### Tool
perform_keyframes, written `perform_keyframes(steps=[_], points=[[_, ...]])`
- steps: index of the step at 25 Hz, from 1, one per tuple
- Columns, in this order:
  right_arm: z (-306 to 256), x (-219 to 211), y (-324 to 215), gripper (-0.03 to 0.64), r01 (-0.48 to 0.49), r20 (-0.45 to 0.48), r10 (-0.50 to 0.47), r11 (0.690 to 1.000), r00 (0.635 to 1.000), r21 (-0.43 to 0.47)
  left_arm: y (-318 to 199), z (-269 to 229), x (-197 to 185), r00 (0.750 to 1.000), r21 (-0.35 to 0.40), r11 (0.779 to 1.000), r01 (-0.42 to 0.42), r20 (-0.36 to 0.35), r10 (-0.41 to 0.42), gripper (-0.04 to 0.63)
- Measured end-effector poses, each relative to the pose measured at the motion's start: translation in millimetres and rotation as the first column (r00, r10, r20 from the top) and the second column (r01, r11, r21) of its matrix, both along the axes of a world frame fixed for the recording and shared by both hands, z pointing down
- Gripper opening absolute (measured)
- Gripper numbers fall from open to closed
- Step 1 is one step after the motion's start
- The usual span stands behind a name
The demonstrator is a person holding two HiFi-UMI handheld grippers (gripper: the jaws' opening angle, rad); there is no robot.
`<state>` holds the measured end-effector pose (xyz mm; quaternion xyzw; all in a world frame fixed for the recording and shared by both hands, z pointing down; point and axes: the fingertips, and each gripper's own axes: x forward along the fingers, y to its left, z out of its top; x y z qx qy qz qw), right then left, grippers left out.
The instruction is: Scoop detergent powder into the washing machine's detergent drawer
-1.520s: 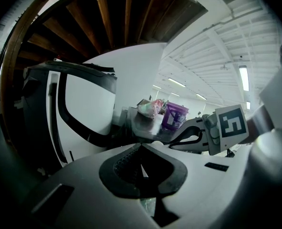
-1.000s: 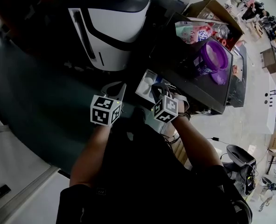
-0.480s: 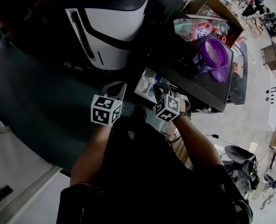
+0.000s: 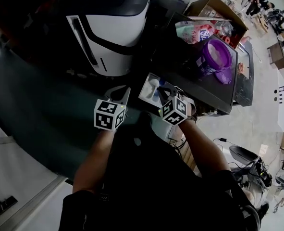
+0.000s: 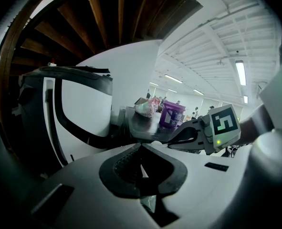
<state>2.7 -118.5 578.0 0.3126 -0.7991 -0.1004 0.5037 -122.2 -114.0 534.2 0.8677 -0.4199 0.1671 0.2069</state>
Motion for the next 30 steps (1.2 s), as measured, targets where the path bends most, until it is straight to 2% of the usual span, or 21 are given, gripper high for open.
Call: perform_keyframes(steps=[4,9,17,23,25,27,30], points=[[0.4,-2.5,1.9,0.021,-0.015,0.004,0.015,1.000,1.000,-0.006,2.0,-2.5,1.4,1.000,0.009,1.000,-0.020,-0.008,0.020,0.008],[-11.0,-0.4,-1.5,0.021,-0.100,0.087,0.103,0.994,0.991,-0.039,2.0,1.3,-17.8,1.000,0.009,1.000,-0.011,-0.006,0.011,0.008],[-20.2,-0.7,1.8,0.021,-0.075,0.001,0.075,0.997,0.997,0.014,-1.0,-1.0,-29.1,0.999,0.009,1.000,0.000,-0.044,0.000,0.008],[-15.3,-12.5,6.4,0.021,-0.026,-0.026,0.026,1.000,0.999,0.003,-10.6,-2.2,-34.4,0.999,0.011,1.000,0.003,-0.049,-0.003,0.009],[-15.6,-13.7,5.4,0.021,-0.047,0.017,0.048,0.999,0.999,-0.026,-15.5,-3.8,-37.2,0.999,0.013,1.000,0.013,-0.051,-0.012,0.008],[-18.9,-12.7,0.9,0.021,-0.095,0.103,0.102,0.993,0.989,-0.070,-19.2,-4.3,-37.8,0.998,0.011,1.000,0.022,-0.056,-0.021,0.008],[-27.5,-8.6,-5.2,0.021,-0.158,0.241,0.189,0.977,0.952,-0.144,-22.4,-6.3,-34.1,0.997,0.008,0.999,0.033,-0.066,-0.033,0.008]])
